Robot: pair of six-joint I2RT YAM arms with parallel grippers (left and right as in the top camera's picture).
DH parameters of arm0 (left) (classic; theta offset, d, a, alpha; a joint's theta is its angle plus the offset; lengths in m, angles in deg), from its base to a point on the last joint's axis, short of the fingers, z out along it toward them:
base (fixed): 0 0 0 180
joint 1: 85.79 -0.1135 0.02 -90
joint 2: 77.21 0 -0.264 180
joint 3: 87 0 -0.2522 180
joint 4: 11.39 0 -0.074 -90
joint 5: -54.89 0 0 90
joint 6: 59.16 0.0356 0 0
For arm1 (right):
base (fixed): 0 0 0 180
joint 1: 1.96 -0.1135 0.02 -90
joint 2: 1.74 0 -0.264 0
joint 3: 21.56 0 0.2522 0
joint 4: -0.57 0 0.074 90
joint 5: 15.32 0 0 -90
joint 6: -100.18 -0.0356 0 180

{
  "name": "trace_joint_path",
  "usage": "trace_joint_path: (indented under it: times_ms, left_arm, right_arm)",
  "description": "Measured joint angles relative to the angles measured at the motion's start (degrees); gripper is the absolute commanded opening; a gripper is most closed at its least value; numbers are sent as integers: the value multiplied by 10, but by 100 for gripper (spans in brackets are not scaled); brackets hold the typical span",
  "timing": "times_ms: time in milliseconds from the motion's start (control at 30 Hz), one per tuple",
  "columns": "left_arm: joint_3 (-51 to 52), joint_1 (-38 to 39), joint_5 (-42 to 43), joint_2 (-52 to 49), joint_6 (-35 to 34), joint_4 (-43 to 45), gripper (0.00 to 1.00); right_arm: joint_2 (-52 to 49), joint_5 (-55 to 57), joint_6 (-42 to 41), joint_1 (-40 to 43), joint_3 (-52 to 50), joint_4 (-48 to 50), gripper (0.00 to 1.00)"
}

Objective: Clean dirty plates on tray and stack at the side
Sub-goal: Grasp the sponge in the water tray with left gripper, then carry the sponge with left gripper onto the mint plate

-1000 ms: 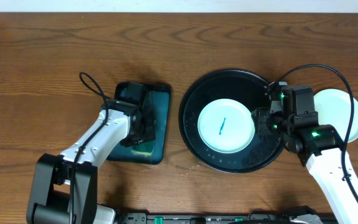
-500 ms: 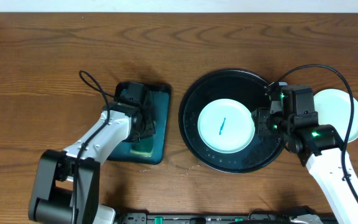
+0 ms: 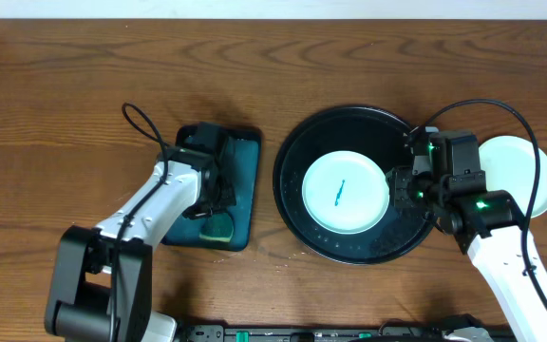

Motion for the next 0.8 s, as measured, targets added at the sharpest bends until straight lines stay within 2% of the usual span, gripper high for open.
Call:
trace_joint_path:
  times_ms: [133, 267, 433, 567, 633, 733, 800]
  left_arm:
    - [-38, 0, 14, 21, 1, -30, 7]
    - [-75, 2, 50, 49, 2, -21, 7]
    - [-84, 32, 94, 57, 2, 20, 7]
    - [-84, 82, 110, 57, 2, 67, 7]
    - [-84, 108, 114, 57, 2, 96, 7]
    - [-84, 139, 121, 54, 2, 148, 8]
    - [-84, 156, 123, 45, -3, 183, 8]
  right_arm:
    - [-24, 3, 0, 0, 0, 17, 30]
    - [-88, 12, -2, 0, -12, 52, 33]
    - [-197, 17, -22, 0, -20, 92, 32]
    - [-241, 4, -34, 3, -21, 112, 29]
    - [-253, -6, -40, 5, -21, 113, 24]
    - [-268, -13, -54, 5, -21, 114, 4]
    - [-272, -15, -62, 6, -21, 115, 1]
